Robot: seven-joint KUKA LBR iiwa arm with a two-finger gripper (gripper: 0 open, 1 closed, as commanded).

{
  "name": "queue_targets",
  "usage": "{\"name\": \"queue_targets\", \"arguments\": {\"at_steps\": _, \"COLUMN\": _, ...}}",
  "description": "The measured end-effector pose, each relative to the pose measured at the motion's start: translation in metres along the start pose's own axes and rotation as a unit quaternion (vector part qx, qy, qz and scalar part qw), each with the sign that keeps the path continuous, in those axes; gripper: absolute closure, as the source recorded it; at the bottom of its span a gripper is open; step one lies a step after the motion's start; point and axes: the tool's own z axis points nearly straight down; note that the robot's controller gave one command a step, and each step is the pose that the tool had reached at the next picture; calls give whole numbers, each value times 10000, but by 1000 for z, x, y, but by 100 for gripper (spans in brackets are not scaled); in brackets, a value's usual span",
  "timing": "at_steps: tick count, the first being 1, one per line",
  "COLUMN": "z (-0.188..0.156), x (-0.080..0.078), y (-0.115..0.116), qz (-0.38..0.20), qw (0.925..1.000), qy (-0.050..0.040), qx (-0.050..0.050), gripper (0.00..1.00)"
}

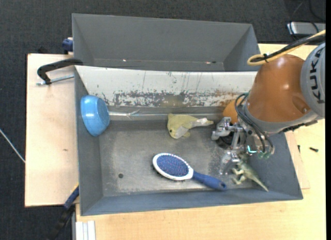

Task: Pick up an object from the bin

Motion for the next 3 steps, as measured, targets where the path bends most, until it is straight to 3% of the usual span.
{"name": "queue_targets", "arguments": {"at_steps": 1, "z": 32, "x": -28, "y": -90, "qz": -2058, "qw": 9786, "qy": -57, "qx": 31, "gripper": 0}}
{"name": "queue_targets", "arguments": {"at_steps": 2, "z": 67, "x": -91, "y": -68, "qz": -3051, "qw": 9522, "qy": -137, "qx": 45, "gripper": 0}}
{"name": "queue_targets", "arguments": {"at_steps": 3, "z": 39, "x": -94, "y": -36, "qz": -2592, "qw": 9658, "qy": -82, "qx": 19, "gripper": 0}}
